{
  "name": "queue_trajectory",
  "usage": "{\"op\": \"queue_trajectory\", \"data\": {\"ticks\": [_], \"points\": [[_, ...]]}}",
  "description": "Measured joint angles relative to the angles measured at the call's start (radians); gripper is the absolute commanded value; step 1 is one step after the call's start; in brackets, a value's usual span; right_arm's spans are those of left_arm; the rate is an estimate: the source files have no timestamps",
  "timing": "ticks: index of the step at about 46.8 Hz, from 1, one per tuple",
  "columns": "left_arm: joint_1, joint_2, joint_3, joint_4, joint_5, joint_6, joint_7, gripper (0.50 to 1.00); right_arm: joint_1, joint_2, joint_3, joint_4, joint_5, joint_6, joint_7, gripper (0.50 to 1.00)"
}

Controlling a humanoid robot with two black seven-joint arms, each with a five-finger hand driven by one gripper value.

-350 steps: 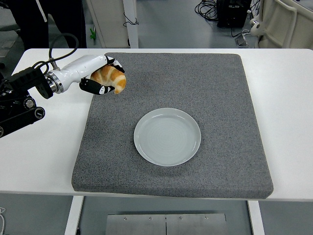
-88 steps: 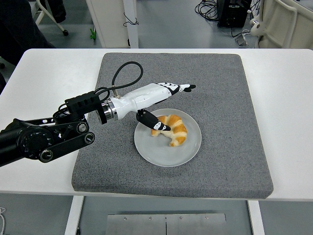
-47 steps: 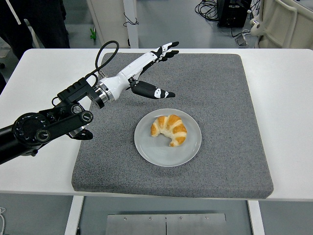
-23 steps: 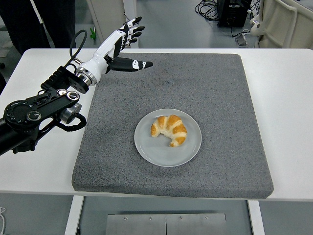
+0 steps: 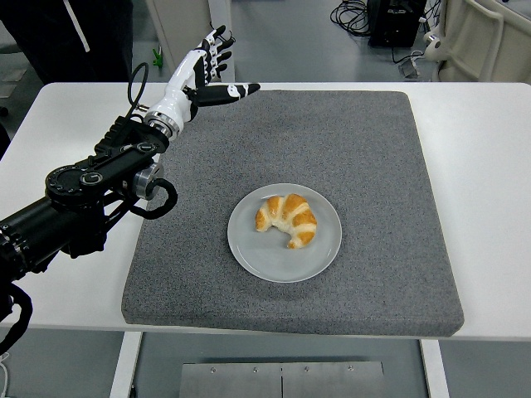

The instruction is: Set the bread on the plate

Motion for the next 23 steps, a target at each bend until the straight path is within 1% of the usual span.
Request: {"op": "queue_trajectory", "data": {"ticks": [5,11,14,20,23], "points": [[-0.016,-0.009,-0.007,0.023,-0.056,-0.004,0.000,0.968,0.000,0.000,0.000,0.000,0.000,0.000,0.000,1.000],[-0.024,-0.010,-0.016,0.037,-0.086,-0.006,-0.001,0.968,0.000,0.000,0.000,0.000,0.000,0.000,0.000,1.000],[-0.024,-0.022,-0.042,0.066,-0.112,-0.006,-0.002,0.968,0.000,0.000,0.000,0.000,0.000,0.000,0.000,1.000],[-0.028,-0.073,-0.102,0.156,-0.156,-0.006,-0.003,0.966,0.000,0.000,0.000,0.000,0.000,0.000,0.000,1.000],[-0.028,-0.083,-0.134,0.183,-0.169,-0.006,-0.004,0.966,0.000,0.000,0.000,0.000,0.000,0.000,0.000,1.000]]}}
